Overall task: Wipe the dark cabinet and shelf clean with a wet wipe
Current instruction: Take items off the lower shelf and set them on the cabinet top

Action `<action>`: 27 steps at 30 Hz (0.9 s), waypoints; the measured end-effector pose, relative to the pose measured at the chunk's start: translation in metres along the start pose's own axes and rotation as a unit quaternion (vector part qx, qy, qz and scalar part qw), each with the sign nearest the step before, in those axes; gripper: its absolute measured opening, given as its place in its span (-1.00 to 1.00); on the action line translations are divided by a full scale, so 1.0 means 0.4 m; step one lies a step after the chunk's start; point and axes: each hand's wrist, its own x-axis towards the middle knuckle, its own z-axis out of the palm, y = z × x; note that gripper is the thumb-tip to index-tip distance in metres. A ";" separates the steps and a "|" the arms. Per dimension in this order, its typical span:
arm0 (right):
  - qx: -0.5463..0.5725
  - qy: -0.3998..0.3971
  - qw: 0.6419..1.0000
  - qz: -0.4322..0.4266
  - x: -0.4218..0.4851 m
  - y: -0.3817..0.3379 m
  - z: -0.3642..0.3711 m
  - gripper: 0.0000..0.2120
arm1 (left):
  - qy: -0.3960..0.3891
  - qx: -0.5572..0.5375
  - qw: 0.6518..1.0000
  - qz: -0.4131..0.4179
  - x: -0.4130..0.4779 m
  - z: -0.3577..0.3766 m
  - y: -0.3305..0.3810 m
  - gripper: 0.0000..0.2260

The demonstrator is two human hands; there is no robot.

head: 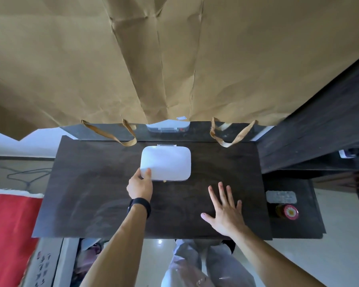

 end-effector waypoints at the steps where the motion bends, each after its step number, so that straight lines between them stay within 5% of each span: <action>1: 0.001 -0.002 1.000 -0.002 0.000 0.002 -0.002 -0.09 | 0.002 0.006 1.000 -0.002 -0.002 0.000 0.000 -0.74; 5: 0.016 -0.040 0.999 -0.019 0.004 0.009 -0.041 -0.15 | -0.011 0.015 1.000 -0.016 -0.005 0.006 0.001 -0.77; 9: 0.088 0.009 0.994 -0.060 -0.022 0.057 -0.133 -0.37 | 0.040 0.039 0.998 -0.033 -0.074 0.036 -0.002 -0.47; 15: 0.231 0.165 0.957 -0.054 -0.169 0.303 -0.211 -0.51 | -0.033 0.141 0.973 0.180 -0.369 0.230 0.015 -0.45; 24: 0.260 0.298 0.910 0.122 -0.162 0.778 -0.372 -0.45 | -0.188 0.290 0.808 0.478 -0.703 0.690 0.209 -0.36; 27: 0.183 0.282 0.926 0.170 -0.080 0.853 -0.439 -0.36 | -0.196 0.359 0.754 0.514 -0.716 0.805 0.268 -0.29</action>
